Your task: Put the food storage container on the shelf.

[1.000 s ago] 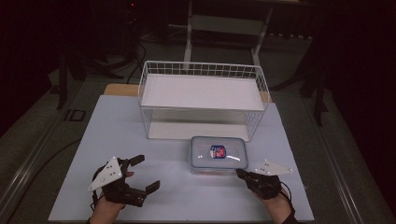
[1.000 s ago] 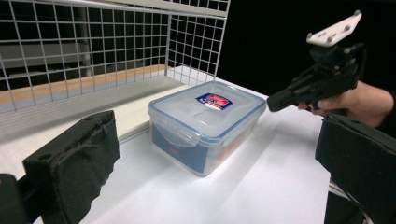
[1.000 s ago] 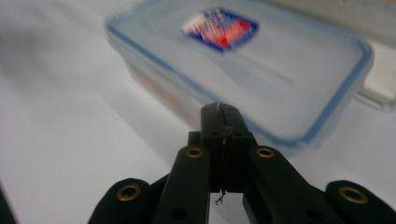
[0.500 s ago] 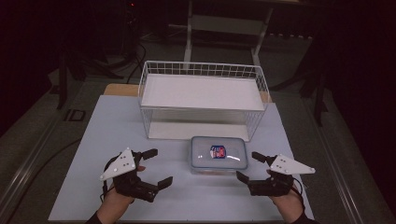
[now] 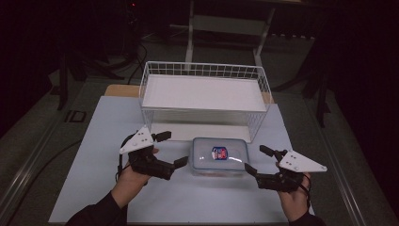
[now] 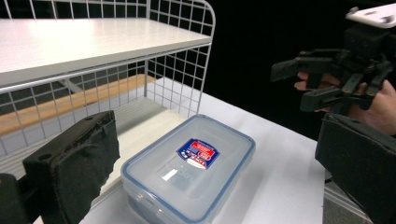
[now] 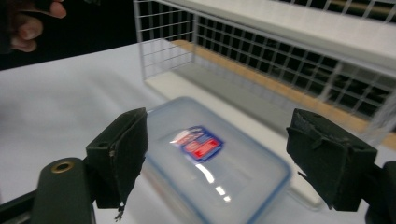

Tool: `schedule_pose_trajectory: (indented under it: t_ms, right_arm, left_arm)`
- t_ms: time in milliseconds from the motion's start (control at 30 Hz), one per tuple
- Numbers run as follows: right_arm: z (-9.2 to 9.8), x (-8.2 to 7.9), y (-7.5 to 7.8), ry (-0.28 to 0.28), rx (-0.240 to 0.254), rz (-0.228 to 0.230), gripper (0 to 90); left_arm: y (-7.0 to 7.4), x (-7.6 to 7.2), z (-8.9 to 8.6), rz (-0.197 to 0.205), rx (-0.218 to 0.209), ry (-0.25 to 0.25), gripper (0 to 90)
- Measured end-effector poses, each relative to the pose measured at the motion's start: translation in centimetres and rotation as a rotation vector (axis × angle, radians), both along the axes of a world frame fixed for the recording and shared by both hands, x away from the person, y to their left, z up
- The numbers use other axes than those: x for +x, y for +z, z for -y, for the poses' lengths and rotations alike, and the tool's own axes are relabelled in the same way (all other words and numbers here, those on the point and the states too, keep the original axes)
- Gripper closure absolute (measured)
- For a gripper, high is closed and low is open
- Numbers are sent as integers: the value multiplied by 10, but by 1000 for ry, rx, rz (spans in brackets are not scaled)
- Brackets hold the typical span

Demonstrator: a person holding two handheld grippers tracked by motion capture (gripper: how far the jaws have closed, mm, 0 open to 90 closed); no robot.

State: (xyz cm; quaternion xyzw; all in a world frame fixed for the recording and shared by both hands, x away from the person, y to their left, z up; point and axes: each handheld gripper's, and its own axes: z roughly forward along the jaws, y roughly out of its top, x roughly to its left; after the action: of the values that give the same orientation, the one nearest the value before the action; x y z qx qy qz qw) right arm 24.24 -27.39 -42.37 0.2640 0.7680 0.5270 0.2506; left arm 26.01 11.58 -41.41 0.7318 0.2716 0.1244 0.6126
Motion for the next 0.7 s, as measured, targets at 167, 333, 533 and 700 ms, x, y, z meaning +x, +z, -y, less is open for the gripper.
schedule_pose_trajectory:
  t_ms: [167,333,533,700]
  right_arm:
    - [3,7,3,-10,18,7,152]
    - [2,12,4,-18,13,3,134]
    - [2,20,-3,-22,28,-39,103]
    - [2,23,-9,-41,21,-53,95]
  left_arm:
    - [-4,19,13,-75,7,-9,0]
    - [-15,37,21,-176,16,-7,0]
    - [-36,61,27,-315,-4,9,0]
    - [-60,80,28,-479,-37,3,0]
